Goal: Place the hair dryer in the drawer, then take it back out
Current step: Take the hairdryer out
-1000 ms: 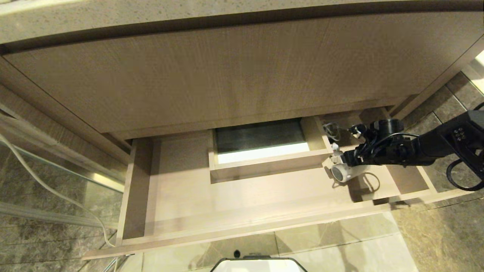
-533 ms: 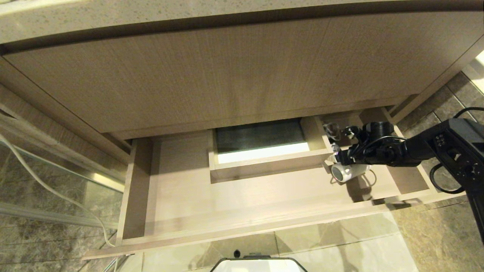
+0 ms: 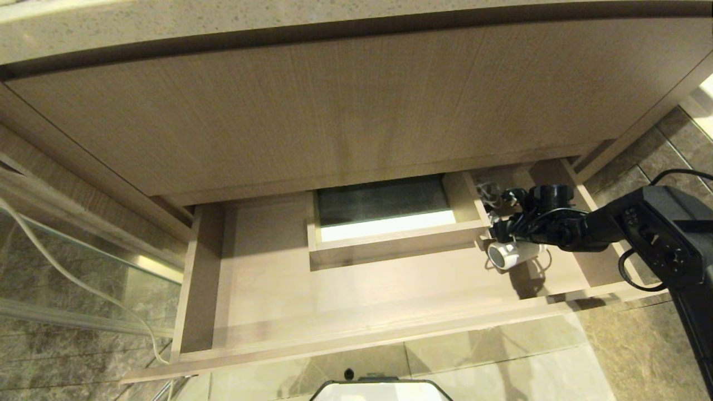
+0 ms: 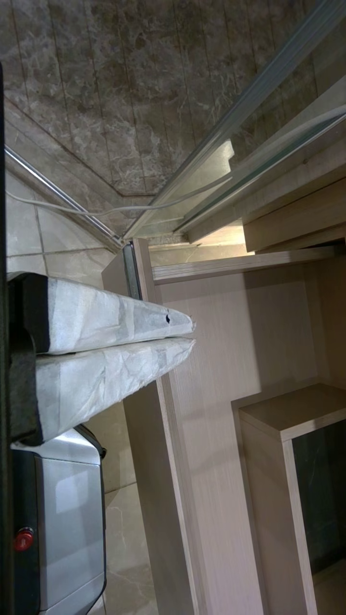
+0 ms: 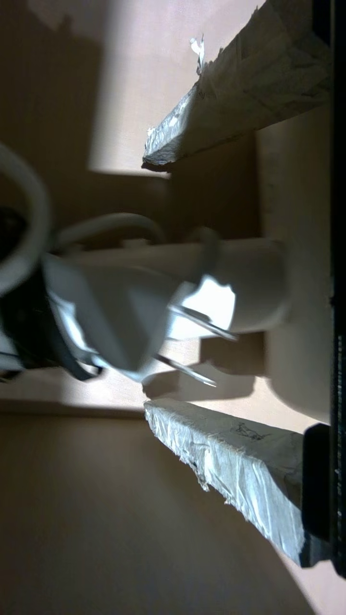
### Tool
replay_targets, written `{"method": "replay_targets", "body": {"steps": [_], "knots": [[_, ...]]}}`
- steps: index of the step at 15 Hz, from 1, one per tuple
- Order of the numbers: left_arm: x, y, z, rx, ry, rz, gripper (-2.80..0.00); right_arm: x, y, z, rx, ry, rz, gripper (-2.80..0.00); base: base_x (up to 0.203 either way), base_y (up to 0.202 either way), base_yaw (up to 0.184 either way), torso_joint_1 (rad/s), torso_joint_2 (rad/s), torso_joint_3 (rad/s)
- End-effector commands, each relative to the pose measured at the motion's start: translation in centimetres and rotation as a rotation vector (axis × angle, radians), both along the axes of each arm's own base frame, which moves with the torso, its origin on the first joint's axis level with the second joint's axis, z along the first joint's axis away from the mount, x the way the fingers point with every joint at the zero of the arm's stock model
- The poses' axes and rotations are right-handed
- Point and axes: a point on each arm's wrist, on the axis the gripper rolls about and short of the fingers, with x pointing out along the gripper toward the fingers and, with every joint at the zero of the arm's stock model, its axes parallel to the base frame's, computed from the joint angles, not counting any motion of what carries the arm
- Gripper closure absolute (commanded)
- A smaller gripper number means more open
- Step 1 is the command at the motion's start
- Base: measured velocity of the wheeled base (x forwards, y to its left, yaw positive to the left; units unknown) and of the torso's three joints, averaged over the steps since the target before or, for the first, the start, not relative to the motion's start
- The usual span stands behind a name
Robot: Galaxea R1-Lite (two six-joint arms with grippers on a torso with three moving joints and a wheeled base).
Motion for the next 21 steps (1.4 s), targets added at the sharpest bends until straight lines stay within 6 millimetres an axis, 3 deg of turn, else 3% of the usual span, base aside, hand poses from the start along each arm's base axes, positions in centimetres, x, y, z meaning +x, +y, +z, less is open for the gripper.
{"method": "replay_targets", "body": {"steps": [1,4,5,10,15,21], "knots": [[0.0,0.0,0.0,0.0,0.0,0.0,0.0,0.5,-0.1,-1.2,-0.001,-0.001,0.0,-2.8,0.0,0.0,0.0,0.0,0.0,0.0],[0.0,0.0,0.0,0.0,0.001,0.0,0.0,0.6,-0.1,-1.7,-0.001,-0.004,-0.004,-2.8,0.0,0.0,0.0,0.0,0.0,0.0],[0.0,0.0,0.0,0.0,0.0,0.0,0.0,0.6,-0.1,-1.7,-0.001,-0.002,-0.003,0.0,0.0,0.0,0.0,0.0,0.0,0.0],[0.0,0.0,0.0,0.0,0.0,0.0,0.0,0.5,-0.2,-0.6,-0.027,-0.011,-0.042,0.0,0.0,0.0,0.0,0.0,0.0,0.0],[0.0,0.0,0.0,0.0,0.001,0.0,0.0,-0.5,-0.3,2.2,-0.026,-0.025,-0.045,0.0,0.0,0.0,0.0,0.0,0.0,0.0],[0.0,0.0,0.0,0.0,0.001,0.0,0.0,-4.0,-2.0,6.9,-0.028,-0.041,-0.088,0.0,0.0,0.0,0.0,0.0,0.0,0.0]]}}
